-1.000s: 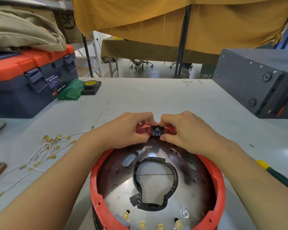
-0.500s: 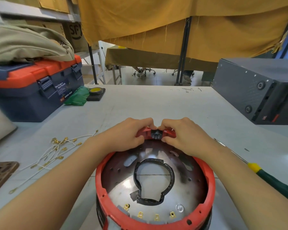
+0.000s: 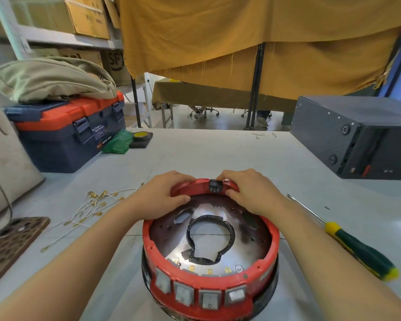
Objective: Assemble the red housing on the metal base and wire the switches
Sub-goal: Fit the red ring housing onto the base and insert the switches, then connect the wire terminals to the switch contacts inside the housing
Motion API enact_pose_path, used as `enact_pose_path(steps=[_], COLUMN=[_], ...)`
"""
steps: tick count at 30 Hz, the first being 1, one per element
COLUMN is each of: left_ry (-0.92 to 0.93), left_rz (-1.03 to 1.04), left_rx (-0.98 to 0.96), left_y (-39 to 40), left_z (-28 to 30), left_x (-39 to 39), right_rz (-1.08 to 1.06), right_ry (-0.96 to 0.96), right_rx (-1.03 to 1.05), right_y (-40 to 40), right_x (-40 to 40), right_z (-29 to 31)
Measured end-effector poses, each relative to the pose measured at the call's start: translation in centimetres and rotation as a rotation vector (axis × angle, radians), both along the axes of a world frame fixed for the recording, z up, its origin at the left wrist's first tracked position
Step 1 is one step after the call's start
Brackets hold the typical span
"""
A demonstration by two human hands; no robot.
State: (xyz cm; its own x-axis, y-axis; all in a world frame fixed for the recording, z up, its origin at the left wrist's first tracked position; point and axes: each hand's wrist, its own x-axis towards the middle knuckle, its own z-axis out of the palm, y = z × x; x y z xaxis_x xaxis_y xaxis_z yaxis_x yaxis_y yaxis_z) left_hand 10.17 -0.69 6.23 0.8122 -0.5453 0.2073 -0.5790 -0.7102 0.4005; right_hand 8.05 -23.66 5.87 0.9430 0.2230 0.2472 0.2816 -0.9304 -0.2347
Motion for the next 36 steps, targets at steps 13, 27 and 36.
enact_pose_path(steps=[13, 27, 36], left_ry=[-0.019, 0.096, 0.109], left_rz=[-0.017, 0.228, 0.532], left_rx=[0.004, -0.397, -0.168], left_y=[-0.1, 3.8, 11.3], left_z=[-0.4, -0.5, -3.1], left_x=[0.2, 0.6, 0.4], right_rz=[0.019, -0.262, -0.050], right_ry=[0.016, -0.029, 0.283], right_rx=[0.007, 0.014, 0.283], right_y=[0.0, -0.7, -0.6], right_x=[-0.6, -1.9, -1.0], right_z=[0.3, -0.1, 1.0])
